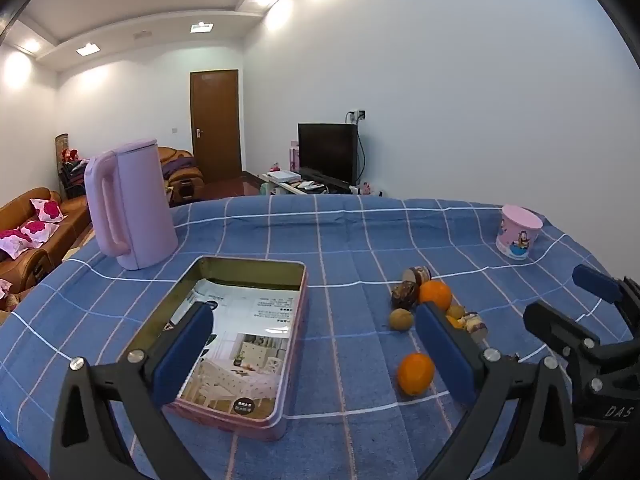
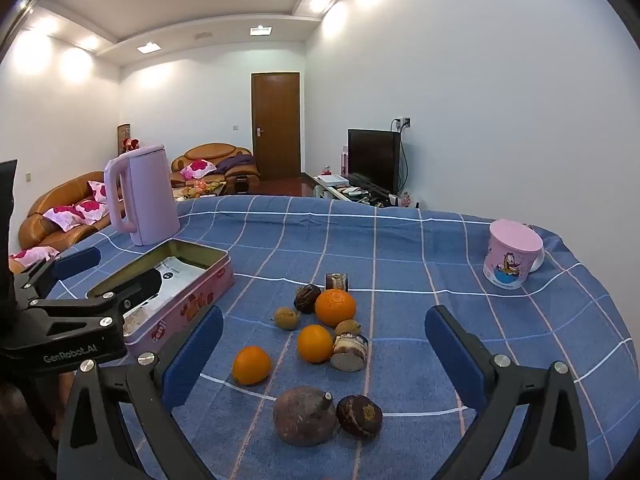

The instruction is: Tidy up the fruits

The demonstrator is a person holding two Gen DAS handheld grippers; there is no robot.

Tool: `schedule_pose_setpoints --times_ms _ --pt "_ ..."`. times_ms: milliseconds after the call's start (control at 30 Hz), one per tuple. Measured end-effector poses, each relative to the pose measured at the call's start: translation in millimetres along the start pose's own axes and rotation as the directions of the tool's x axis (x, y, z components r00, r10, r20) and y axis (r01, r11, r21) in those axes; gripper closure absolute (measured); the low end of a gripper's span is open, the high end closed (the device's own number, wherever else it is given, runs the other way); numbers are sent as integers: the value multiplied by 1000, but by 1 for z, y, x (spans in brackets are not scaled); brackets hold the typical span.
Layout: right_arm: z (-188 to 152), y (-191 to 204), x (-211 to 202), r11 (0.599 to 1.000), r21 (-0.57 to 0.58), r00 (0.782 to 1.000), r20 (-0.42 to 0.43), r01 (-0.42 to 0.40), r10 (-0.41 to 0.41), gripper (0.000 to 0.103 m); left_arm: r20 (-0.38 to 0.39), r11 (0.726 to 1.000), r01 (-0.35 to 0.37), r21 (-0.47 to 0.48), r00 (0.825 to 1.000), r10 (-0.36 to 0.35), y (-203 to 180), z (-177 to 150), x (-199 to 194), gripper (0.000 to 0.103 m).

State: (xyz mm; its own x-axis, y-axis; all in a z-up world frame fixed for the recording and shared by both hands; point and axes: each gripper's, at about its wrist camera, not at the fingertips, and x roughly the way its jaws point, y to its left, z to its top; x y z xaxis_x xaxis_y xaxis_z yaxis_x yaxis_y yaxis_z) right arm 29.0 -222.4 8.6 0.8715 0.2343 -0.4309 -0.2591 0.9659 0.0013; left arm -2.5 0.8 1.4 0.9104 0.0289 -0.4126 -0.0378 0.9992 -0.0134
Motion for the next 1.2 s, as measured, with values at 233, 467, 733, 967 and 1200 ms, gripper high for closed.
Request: schedule_pose_setpoints --times_ms 233,467,733,967,1200 --pt "0 1 0 1000 -1 1000 0 -9 9 1 -28 1000 26 7 999 -25 3 1 6 0" --pt "0 2 -2 1000 1 1000 3 -3 3 1 -22 1000 21 16 1000 -20 -3 -2 5 0" --pt "0 1 -2 1000 5 1000 4 -4 4 1 -22 1000 20 16 1000 -19 -3 -3 6 0" --pt "-2 1 -1 1000 14 1000 2 -10 10 1 -22 1000 20 18 1000 -19 -4 -2 4 0" --pt "-4 2 -1 1000 17 1000 2 -9 9 1 -22 1000 20 18 1000 -20 -4 -3 5 0"
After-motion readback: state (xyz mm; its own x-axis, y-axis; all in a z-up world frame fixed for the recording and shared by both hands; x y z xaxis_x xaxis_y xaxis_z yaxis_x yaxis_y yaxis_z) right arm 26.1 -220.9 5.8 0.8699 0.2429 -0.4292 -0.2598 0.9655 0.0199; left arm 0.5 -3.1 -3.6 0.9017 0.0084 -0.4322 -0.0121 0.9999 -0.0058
